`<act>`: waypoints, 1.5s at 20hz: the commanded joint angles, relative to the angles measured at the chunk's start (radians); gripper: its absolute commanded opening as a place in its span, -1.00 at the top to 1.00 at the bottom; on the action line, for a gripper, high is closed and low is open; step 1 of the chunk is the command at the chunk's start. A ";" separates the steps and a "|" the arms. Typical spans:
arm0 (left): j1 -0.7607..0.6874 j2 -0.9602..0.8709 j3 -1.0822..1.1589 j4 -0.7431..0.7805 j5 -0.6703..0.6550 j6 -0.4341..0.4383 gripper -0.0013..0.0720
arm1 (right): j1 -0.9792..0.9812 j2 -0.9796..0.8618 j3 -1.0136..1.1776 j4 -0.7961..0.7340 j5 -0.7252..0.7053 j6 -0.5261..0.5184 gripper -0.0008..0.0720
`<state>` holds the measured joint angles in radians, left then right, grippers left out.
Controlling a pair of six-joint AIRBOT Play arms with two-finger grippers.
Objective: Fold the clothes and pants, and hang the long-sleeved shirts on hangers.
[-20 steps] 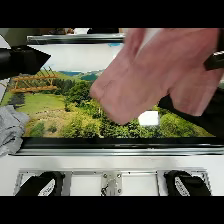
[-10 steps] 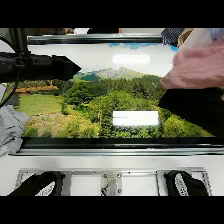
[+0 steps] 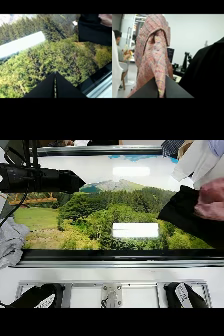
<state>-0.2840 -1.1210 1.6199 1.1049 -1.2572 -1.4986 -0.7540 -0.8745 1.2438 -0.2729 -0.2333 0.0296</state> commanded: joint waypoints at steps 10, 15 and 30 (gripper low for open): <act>-0.001 -0.001 0.001 0.001 -0.001 0.000 0.92 | -0.023 -0.072 0.142 0.016 0.014 0.001 0.96; -0.001 -0.001 0.001 0.003 -0.027 0.000 0.92 | -0.023 -0.065 0.145 0.016 0.014 0.001 0.96; -0.001 -0.001 0.001 0.002 -0.072 0.000 0.92 | -0.227 -0.085 0.145 0.189 0.013 0.000 0.95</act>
<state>-0.2840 -1.1217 1.6199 1.1076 -1.3254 -1.4986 -0.9463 -0.9520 1.3884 -0.1452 -0.2207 0.0303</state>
